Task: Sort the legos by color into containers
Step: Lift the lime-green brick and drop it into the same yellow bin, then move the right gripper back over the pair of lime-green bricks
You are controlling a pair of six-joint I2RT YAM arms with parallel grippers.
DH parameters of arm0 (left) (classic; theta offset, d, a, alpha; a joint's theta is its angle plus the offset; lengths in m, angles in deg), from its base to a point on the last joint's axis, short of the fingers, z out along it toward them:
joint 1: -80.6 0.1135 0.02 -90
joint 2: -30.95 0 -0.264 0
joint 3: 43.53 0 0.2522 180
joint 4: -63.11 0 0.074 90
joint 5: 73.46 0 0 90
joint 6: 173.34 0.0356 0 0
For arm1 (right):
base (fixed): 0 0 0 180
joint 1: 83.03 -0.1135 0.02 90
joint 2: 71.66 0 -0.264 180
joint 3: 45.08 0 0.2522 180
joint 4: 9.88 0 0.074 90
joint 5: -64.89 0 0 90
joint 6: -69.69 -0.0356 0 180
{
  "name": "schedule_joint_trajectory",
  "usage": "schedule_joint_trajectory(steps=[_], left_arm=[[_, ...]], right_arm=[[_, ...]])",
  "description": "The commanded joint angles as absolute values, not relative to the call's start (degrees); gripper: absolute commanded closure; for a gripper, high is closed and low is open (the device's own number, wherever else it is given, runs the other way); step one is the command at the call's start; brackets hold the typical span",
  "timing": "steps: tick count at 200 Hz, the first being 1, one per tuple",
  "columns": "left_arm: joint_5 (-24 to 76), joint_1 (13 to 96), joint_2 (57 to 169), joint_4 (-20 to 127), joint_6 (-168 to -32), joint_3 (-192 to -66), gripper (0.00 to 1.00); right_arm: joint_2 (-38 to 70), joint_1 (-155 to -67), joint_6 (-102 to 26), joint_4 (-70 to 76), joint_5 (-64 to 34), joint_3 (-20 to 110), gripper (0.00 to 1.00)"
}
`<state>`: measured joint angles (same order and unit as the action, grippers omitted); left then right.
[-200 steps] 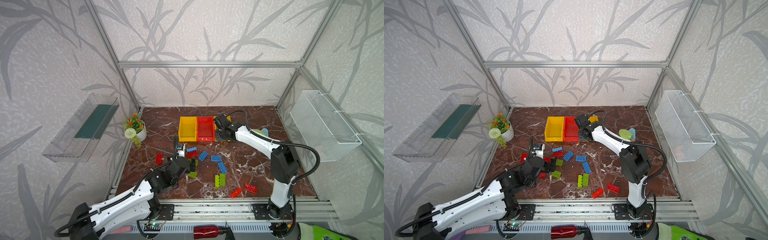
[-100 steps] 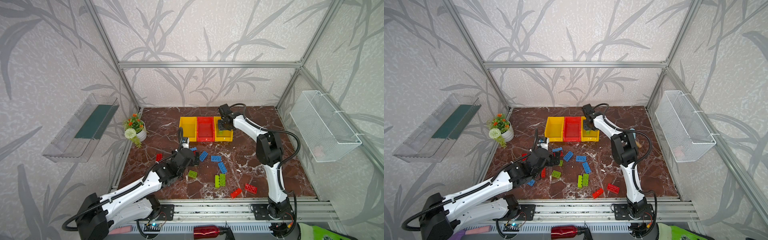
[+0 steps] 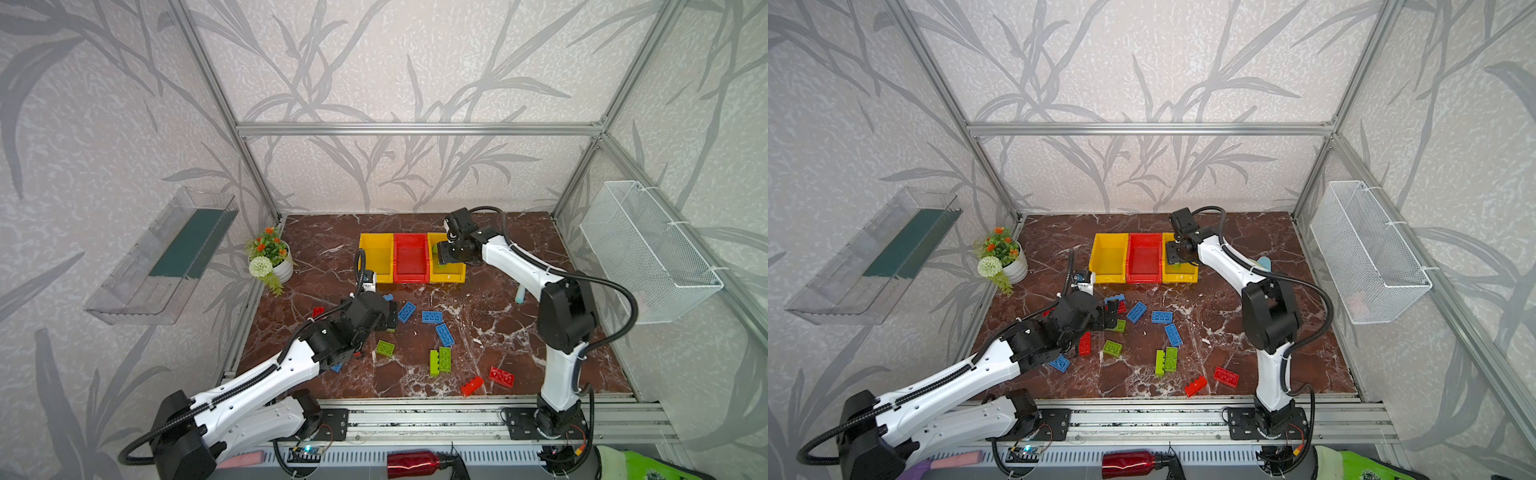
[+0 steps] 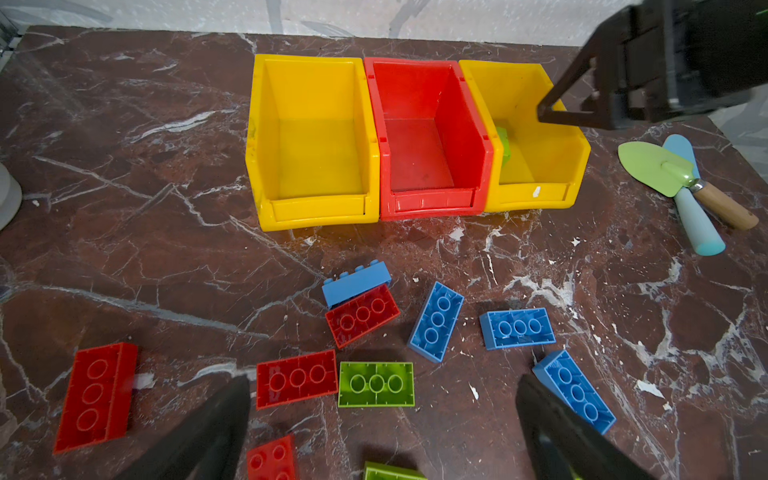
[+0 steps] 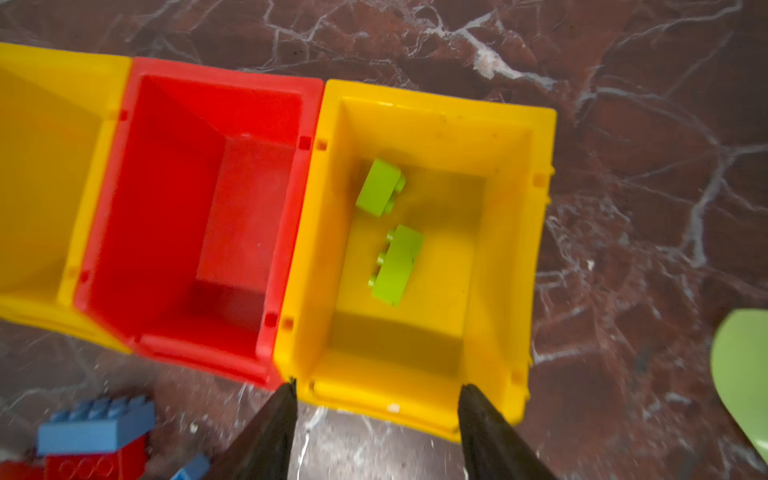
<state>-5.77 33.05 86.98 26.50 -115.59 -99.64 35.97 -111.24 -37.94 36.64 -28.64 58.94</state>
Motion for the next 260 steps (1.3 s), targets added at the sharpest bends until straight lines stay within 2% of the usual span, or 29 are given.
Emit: schedule_joint_trajectory(steps=[1,32,62,96,129,199,260], left_arm=[[-3.9,33.1,82.9,20.6,-118.9,-98.8,0.01],[-2.2,32.7,75.1,18.6,-123.4,-92.9,0.02],[-1.5,32.5,68.0,17.4,-125.5,-87.8,0.02],[-1.1,32.5,62.7,15.6,-126.3,-85.4,0.02],[-0.6,32.5,61.1,15.4,-125.8,-84.1,0.02],[1.3,32.5,64.1,21.4,-123.6,-82.1,0.02],[0.4,32.5,60.4,21.0,-122.4,-81.3,0.02]], right_arm=[[25.0,-113.4,-39.9,32.8,-27.5,48.0,0.36],[13.9,-118.1,-42.5,30.1,-28.2,33.0,0.35],[8.6,-124.5,-46.4,29.3,-28.9,24.7,0.35],[6.9,-130.7,-50.2,29.6,-31.0,20.5,0.40],[5.1,-132.4,-53.3,32.5,-32.5,17.5,0.48],[4.3,-137.8,-61.5,34.3,-33.5,11.5,0.44],[7.2,-141.2,-65.7,32.9,-32.9,10.8,0.42]])
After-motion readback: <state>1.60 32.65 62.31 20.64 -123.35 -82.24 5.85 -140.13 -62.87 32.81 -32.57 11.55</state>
